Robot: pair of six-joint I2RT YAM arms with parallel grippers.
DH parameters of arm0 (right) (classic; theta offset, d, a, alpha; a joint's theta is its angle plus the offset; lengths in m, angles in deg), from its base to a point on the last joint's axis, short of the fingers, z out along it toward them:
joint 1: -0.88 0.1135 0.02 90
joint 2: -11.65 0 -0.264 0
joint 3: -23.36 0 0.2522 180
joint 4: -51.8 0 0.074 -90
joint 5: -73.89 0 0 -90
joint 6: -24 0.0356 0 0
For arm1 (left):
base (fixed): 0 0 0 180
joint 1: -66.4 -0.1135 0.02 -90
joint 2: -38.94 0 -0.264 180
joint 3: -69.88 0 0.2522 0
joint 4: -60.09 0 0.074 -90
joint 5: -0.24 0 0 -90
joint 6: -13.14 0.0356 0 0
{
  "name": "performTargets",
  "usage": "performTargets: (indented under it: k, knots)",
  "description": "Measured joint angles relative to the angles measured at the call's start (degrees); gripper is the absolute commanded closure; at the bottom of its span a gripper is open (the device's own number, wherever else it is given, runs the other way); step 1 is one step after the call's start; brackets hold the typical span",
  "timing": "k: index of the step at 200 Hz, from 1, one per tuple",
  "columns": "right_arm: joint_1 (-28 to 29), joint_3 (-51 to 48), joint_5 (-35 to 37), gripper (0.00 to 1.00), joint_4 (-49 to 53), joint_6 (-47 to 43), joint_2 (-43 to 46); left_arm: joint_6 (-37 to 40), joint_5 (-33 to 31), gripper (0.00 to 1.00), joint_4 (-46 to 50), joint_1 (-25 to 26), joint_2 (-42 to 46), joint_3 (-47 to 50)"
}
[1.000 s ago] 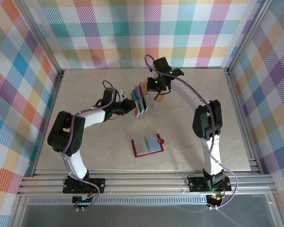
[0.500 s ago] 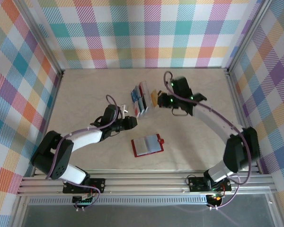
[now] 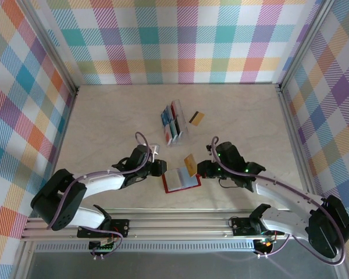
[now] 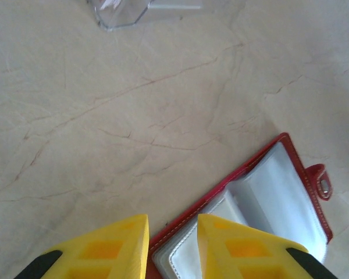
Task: Put the credit cards into the card holder
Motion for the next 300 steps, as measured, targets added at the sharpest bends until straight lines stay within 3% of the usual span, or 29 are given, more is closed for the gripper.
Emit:
performTargets:
  k: [53,105,300]
  knots:
    - [0.72,-5.18,-3.74,1.00,-6.71,2.69,-5.99,0.20,-1.33,0.73,-1.84,0.44,-1.68,1.95]
    - [0.72,-5.18,-8.04,1.00,-13.68,3.58,-12.50,0.17,-2.64,0.80,-3.96,1.38,-2.75,3.69]
    - [0.72,-5.68,-11.08,1.00,-17.38,4.63,-14.16,0.20,-4.79,0.82,-5.86,2.29,-3.50,4.15]
